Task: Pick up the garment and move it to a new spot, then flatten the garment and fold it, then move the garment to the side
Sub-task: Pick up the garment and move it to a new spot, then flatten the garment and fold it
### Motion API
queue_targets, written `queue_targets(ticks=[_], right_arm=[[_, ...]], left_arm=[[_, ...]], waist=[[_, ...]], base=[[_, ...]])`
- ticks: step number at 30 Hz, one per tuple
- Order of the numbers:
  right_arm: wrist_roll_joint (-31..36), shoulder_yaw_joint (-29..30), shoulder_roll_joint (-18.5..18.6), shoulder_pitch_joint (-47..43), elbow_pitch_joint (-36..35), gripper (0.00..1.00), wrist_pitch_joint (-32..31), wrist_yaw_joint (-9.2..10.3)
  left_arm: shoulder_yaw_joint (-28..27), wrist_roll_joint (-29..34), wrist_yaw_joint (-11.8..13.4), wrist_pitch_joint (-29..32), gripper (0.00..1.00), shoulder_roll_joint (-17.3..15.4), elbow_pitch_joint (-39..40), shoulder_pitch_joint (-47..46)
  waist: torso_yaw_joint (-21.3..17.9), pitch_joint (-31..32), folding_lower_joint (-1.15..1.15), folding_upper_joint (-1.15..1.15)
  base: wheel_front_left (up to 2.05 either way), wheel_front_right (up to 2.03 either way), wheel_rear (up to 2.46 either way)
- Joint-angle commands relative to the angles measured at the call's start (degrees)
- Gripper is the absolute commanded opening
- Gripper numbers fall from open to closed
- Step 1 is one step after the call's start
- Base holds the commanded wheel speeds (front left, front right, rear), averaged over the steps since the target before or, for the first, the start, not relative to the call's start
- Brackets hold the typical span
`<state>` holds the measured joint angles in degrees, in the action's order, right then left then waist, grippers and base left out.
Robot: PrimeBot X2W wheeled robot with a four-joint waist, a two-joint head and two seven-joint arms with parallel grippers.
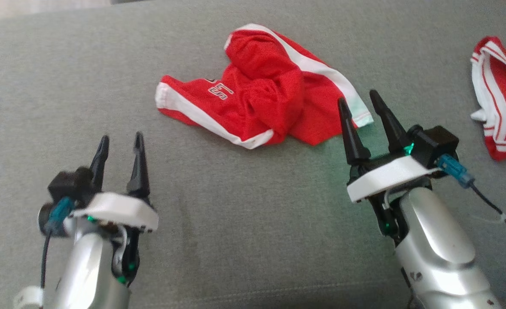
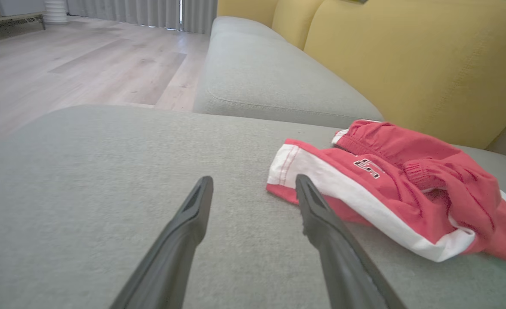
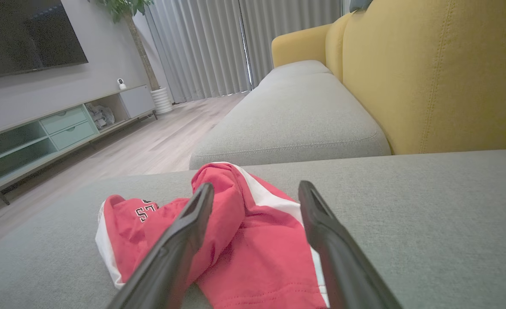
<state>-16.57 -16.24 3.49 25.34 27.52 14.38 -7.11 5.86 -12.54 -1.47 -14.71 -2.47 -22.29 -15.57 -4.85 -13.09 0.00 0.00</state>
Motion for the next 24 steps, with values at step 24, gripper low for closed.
queue_targets(ticks=[24], right_arm=[[1.23, 2.87, -0.61, -6.29, 2.47, 1.0, 0.62, -0.37]], left_arm=[[-4.14, -1.79, 2.65, -0.29, 1.0, -0.42, 7.11, 12.9]], waist=[[5.11, 7.66, 0.0, 0.0]], base=[[0.0, 0.0, 0.0]])
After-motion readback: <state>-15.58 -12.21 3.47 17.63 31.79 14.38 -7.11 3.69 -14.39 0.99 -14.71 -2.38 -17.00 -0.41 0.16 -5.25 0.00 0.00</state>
